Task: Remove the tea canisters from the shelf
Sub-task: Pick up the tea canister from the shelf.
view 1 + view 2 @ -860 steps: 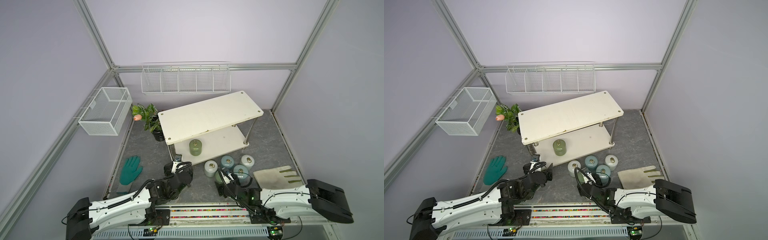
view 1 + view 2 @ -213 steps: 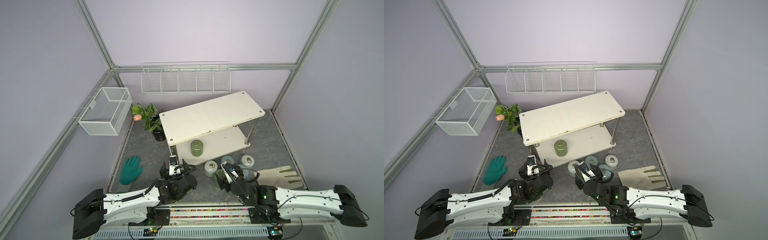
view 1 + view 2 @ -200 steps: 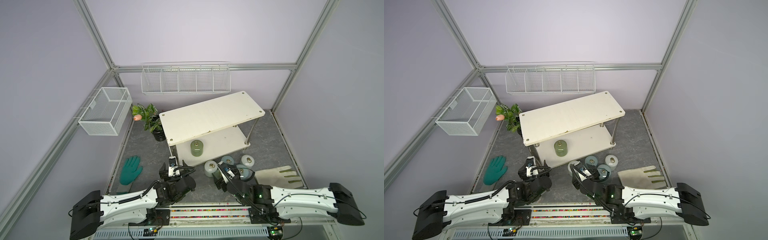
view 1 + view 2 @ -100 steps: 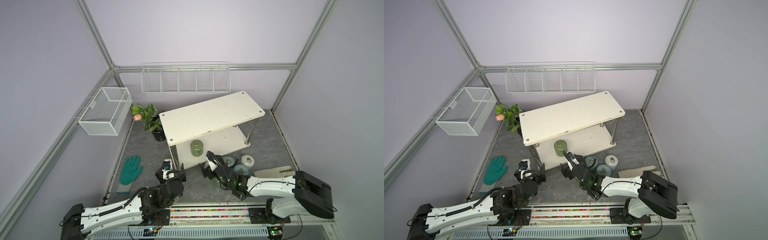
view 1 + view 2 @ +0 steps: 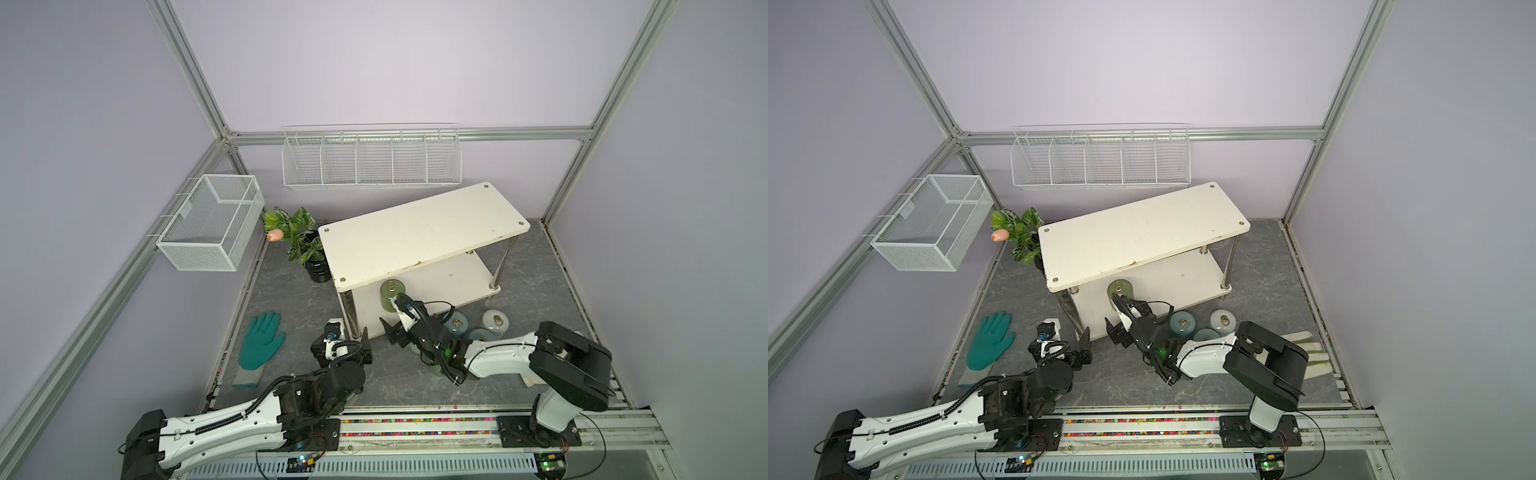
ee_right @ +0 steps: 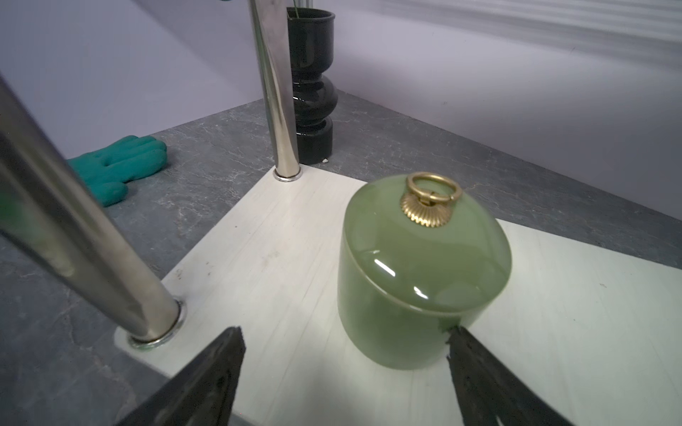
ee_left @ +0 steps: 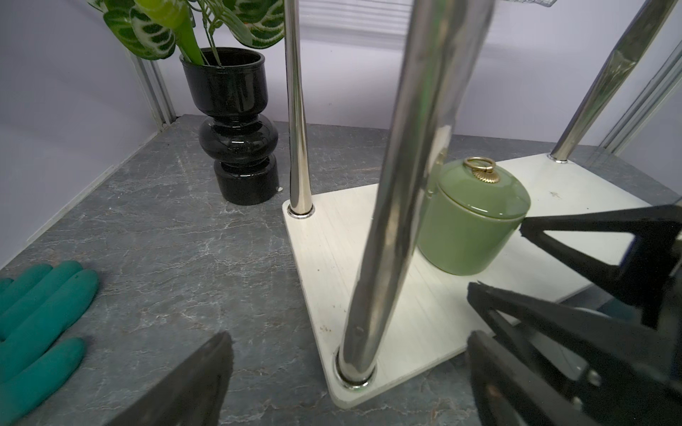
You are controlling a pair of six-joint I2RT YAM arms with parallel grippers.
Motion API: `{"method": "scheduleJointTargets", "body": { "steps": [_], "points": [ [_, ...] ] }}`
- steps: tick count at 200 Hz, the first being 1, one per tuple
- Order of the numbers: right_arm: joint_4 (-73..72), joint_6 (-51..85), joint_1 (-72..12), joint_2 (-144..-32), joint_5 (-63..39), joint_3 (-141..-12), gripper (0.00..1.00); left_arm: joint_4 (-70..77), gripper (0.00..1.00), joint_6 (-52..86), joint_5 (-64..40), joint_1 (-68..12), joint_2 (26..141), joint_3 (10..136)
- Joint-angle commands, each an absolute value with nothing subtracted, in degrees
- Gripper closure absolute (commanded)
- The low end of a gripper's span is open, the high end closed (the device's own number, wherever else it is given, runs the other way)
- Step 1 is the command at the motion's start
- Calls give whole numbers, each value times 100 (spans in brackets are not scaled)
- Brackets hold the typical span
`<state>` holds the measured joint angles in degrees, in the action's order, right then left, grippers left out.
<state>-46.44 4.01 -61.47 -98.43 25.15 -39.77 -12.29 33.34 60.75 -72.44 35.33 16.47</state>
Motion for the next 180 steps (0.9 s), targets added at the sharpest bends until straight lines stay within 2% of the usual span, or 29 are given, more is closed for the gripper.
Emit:
{"method": "scheduleJointTargets", "body": {
  "steps": [1,180],
  "points": [
    [-5138,299,-6026,-10056,2403,-4191,11,-1250,0,3313,6100,-7272,3445,1545],
    [-5489,211,-5738,-10774,2614,-4705,11,-1230,0,3313,6113,-7271,3542,1573]
  ]
}}
